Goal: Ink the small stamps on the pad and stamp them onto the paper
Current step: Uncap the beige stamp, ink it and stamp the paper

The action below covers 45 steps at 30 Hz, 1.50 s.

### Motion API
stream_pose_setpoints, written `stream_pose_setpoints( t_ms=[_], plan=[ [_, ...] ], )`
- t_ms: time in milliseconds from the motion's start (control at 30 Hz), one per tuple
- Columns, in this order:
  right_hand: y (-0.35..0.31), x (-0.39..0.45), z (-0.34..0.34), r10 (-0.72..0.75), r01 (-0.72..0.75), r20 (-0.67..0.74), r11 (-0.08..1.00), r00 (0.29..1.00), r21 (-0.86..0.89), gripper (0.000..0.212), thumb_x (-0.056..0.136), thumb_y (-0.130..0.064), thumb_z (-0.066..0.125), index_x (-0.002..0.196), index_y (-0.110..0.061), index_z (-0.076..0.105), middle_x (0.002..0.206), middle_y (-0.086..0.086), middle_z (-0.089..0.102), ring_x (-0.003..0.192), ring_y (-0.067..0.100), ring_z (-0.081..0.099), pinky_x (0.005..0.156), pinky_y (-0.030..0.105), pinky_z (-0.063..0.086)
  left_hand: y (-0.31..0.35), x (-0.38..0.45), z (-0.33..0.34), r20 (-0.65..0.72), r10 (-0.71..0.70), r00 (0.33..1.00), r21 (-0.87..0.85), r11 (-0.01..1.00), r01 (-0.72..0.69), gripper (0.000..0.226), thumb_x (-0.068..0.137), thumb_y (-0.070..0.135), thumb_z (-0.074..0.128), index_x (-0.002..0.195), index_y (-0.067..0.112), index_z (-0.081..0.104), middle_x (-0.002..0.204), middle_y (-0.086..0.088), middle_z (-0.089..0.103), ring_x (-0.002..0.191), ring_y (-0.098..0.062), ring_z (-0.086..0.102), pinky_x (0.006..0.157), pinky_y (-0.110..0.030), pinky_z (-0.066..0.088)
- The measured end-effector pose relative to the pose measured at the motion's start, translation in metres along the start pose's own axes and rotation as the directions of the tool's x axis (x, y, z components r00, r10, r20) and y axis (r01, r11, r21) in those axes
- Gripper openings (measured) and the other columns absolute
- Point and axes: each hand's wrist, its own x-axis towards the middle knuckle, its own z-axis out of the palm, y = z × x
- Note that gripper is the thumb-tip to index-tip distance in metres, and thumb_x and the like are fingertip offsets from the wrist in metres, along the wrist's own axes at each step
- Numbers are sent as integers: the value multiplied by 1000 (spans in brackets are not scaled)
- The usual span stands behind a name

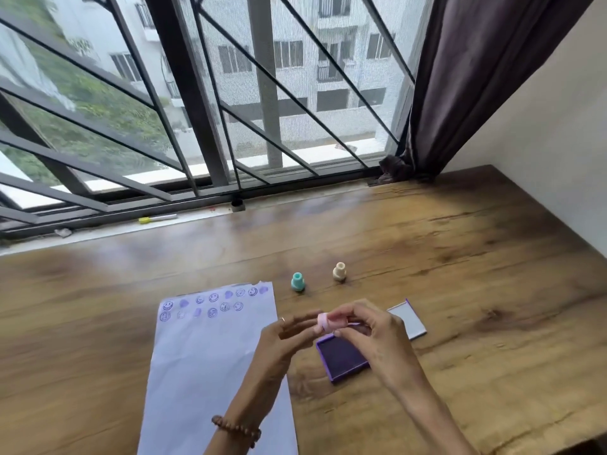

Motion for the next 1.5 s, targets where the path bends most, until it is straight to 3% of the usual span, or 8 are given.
stream_pose_setpoints(
  t_ms=[267, 500, 667, 833, 967, 1067, 1267, 1500],
  plan=[
    [-2, 12, -8, 133, -141, 83, 985, 988, 101, 2, 76, -27, 72, 78, -27, 73, 66, -10, 71, 63, 2, 63, 62, 13, 48, 4, 8, 4, 16, 46, 999, -28, 999, -46, 33, 66, 15, 71, 99, 10, 71, 94, -6, 75, 92, -15, 68, 68, -16, 50],
    [31, 15, 0, 300, -304, 76, 862, 951, 405, 20, 72, -35, 68, 92, -29, 70, 79, -9, 73, 74, 6, 63, 59, 21, 52, -8, 26, 22, 5, 34, 999, -161, 986, -33, 30, 67, 16, 69, 97, 10, 68, 91, -4, 74, 93, -18, 66, 79, -24, 52],
    [56, 22, -11, 332, -303, -53, 907, 942, 293, 16, 74, -17, 74, 85, -28, 72, 87, 2, 74, 79, 9, 64, 67, 28, 54, -17, 50, 38, 58, 67, 996, 27, 997, -69, 23, 79, 8, 68, 101, 6, 62, 96, -8, 73, 95, -20, 67, 81, -24, 53],
    [81, 51, -33, 274, -308, -248, 945, 929, -107, 23, 72, -21, 76, 93, -25, 69, 93, 0, 66, 78, 12, 65, 65, 16, 45, -20, 83, 55, 200, 51, 979, 261, 960, -103, 28, 87, 6, 57, 112, 18, 61, 105, 1, 70, 98, -8, 64, 83, -22, 51],
    [96, 80, -45, 218, -307, -315, 913, 924, -267, 23, 74, -25, 74, 97, -25, 68, 92, 0, 62, 73, 13, 60, 63, 26, 46, -24, 113, 70, 214, -71, 974, 369, 929, -13, 36, 86, 10, 54, 113, 33, 60, 78, 6, 63, 70, -8, 58, 68, -27, 49],
    [107, 101, -51, 198, -303, -341, 908, 919, -288, 20, 76, -22, 73, 95, -20, 69, 93, 5, 63, 77, 16, 62, 69, 29, 49, -19, 129, 83, 241, -148, 959, 428, 903, 32, 42, 87, 8, 52, 118, 36, 52, 63, 5, 60, 51, -7, 51, 52, -21, 44],
    [127, 117, -49, 236, -369, -386, 873, 892, -320, 18, 80, -26, 69, 94, -16, 69, 91, 11, 63, 75, 26, 63, 64, 36, 50, -21, 150, 94, 241, -189, 952, 583, 812, 14, 56, 86, 15, 53, 135, 36, 35, 64, 2, 64, 46, -6, 55, 53, -22, 45],
    [109, 83, -39, 161, -359, -529, 885, 833, -295, 19, 78, -9, 69, 96, -15, 64, 92, -2, 60, 79, 22, 62, 69, 35, 49, -20, 117, 76, 100, -156, 983, 430, 897, 99, 14, 89, 11, 53, 95, 15, 65, 68, -1, 62, 62, -13, 58, 59, -24, 47]
  ],
)
